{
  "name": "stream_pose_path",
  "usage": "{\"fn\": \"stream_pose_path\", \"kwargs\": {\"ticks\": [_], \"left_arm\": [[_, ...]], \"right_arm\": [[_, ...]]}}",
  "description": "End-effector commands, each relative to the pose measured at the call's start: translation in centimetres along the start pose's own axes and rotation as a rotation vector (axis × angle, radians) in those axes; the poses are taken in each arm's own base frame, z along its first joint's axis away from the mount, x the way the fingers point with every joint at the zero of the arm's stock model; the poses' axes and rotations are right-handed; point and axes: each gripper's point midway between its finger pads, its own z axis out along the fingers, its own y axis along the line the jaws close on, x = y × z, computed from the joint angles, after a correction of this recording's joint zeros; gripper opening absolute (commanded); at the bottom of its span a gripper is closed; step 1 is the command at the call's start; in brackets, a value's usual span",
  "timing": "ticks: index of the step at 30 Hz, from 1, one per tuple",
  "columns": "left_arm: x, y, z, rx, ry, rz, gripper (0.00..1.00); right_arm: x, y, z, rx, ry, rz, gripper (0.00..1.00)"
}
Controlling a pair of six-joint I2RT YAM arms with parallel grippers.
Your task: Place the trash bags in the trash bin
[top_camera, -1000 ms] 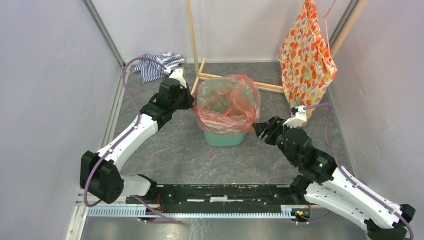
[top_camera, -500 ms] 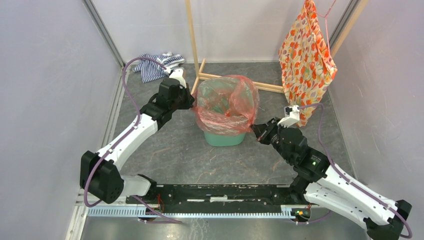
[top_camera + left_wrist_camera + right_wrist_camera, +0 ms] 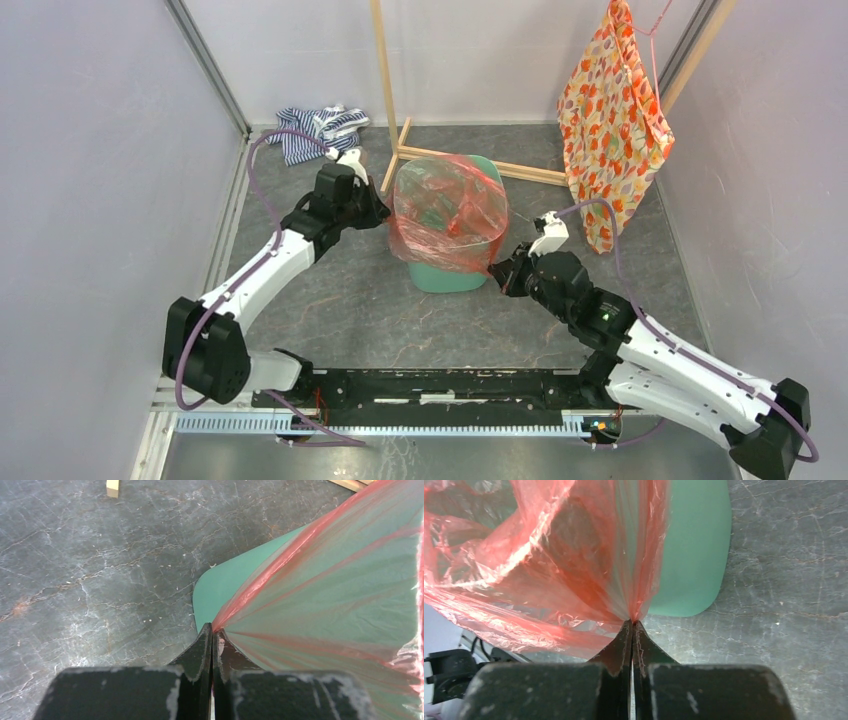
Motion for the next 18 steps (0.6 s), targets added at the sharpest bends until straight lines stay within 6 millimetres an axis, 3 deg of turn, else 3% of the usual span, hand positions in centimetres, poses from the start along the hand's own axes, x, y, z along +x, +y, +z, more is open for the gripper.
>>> {"fn": "stream_pose_path", "kwargs": {"ticks": [1, 8, 14, 18], "left_arm": [[-1.0, -1.2, 0.5, 0.054, -0.013, -0.033, 0.02], [-2.5, -0.9, 1.7, 0.009, -0.016, 0.006, 0.02], [-3.4, -0.7, 2.8, -0.011, -0.031, 0.017, 0.02], [-4.0, -0.7, 3.1, -0.012, -0.045, 0.026, 0.02]], "right_arm": [[-0.2, -1.4, 0.2, 0.054, -0.011, -0.096, 0.0], [-1.8, -5.4, -0.4, 0.276, -0.056, -0.23, 0.0], [-2.9, -5.6, -0.7, 0.31, -0.076, -0.277, 0.0], [-2.6, -5.9, -0.6, 0.314, -0.059, -0.313, 0.0]]}}
